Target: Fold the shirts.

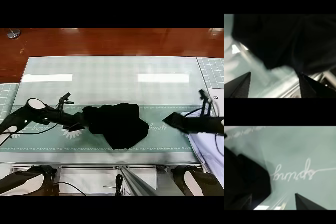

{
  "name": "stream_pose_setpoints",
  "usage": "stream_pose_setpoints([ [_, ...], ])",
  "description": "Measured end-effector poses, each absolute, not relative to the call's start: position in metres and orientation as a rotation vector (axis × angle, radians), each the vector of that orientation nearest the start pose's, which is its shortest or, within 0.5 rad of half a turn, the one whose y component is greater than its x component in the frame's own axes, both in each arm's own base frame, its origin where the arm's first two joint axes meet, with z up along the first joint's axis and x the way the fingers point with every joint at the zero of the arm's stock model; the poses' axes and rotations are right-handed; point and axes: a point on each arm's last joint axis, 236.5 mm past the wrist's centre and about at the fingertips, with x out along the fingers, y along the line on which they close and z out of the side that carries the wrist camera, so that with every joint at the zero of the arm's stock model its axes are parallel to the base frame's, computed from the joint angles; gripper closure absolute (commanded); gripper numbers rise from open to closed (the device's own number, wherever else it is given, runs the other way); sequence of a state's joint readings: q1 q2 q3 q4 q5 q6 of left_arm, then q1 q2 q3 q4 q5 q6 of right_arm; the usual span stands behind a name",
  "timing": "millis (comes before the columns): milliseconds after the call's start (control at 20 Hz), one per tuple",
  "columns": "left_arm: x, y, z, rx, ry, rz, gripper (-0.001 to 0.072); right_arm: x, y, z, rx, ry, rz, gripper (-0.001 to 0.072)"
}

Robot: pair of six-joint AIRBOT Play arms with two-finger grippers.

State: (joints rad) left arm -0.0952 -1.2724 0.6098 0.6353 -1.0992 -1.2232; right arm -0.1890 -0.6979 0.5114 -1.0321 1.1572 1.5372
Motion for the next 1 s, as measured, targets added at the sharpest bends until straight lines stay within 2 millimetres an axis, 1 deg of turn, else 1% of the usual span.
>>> stream_pose_setpoints([
  [100, 0.261, -0.204, -0.075, -0.745, 1.484, -0.584, 0.0004, 0.22, 0.084, -0.029, 0.63, 1.281, 0.17, 0.0095],
  [200, 0.28, -0.21, -0.071, -0.778, 1.411, -0.592, 0.0006, 0.208, 0.1, -0.037, 0.631, 1.313, 0.207, 0.0095],
  [250, 0.289, -0.211, -0.069, -0.787, 1.38, -0.592, 0.0023, 0.206, 0.107, -0.039, 0.633, 1.319, 0.219, 0.0095],
  [300, 0.296, -0.212, -0.067, -0.792, 1.355, -0.592, 0.0142, 0.202, 0.114, -0.041, 0.626, 1.326, 0.233, 0.0095],
  [350, 0.302, -0.213, -0.064, -0.796, 1.337, -0.594, 0.0474, 0.2, 0.12, -0.043, 0.623, 1.331, 0.24, 0.0094],
  [400, 0.308, -0.214, -0.062, -0.799, 1.32, -0.596, 0.0685, 0.199, 0.125, -0.044, 0.62, 1.334, 0.246, 0.0095],
  [600, 0.32, -0.22, -0.047, -0.783, 1.274, -0.651, 0.0684, 0.187, 0.142, -0.049, 0.581, 1.37, 0.268, 0.0095],
  [750, 0.329, -0.225, -0.032, -0.768, 1.242, -0.698, 0.0684, 0.173, 0.158, -0.059, 0.536, 1.436, 0.294, 0.0095],
  [850, 0.336, -0.227, -0.022, -0.758, 1.219, -0.722, 0.0684, 0.165, 0.172, -0.069, 0.523, 1.484, 0.314, 0.0095],
  [1000, 0.345, -0.23, -0.007, -0.745, 1.187, -0.753, 0.0684, 0.16, 0.2, -0.083, 0.531, 1.526, 0.359, 0.0095],
])
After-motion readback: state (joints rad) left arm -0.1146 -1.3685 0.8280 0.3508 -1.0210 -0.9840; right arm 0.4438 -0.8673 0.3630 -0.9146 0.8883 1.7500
